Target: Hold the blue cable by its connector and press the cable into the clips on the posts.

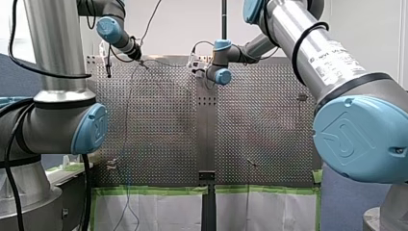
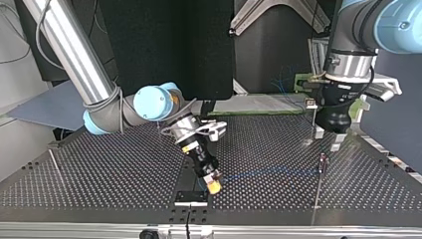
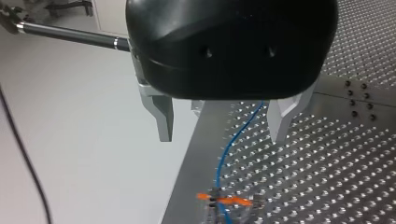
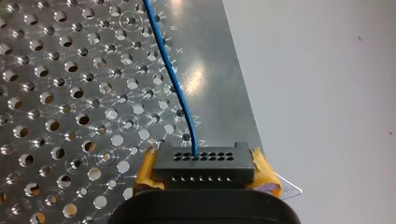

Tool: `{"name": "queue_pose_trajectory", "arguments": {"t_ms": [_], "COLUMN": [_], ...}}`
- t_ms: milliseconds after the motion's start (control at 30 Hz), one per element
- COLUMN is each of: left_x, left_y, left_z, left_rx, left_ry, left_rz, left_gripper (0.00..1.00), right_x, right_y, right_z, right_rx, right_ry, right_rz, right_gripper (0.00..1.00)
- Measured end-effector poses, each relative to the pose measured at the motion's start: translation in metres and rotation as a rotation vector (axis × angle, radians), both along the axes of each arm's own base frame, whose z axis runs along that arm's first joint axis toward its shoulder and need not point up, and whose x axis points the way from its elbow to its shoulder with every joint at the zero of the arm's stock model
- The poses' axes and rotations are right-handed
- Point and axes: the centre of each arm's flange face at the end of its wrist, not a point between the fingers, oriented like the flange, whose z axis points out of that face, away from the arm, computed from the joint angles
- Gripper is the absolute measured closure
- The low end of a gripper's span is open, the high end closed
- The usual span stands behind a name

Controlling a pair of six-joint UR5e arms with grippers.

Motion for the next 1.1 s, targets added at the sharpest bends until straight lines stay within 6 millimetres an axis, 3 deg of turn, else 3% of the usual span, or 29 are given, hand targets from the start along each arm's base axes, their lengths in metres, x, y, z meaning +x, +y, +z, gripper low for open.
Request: {"name": "queue_pose_trajectory", "arguments": {"t_ms": [200, 1100], "left_x": [0.0077, 0.0075], "left_y": [-0.0018, -0.0044], "left_z": [-0.0112, -0.0107], "left_rx": [0.041, 0.065], "left_ry": [0.027, 0.017], "left_rz": [0.018, 0.033], "left_gripper": [0.00, 0.00], "right_x": [-0.0002, -0.0010], "right_y": [0.0002, -0.0013], "right_z": [0.0000, -0.0025], "right_rx": [0.003, 0.007], "right_ry": [0.002, 0.006], "right_rz": [0.000, -0.001], "right_gripper": [1.00, 1.00]}}
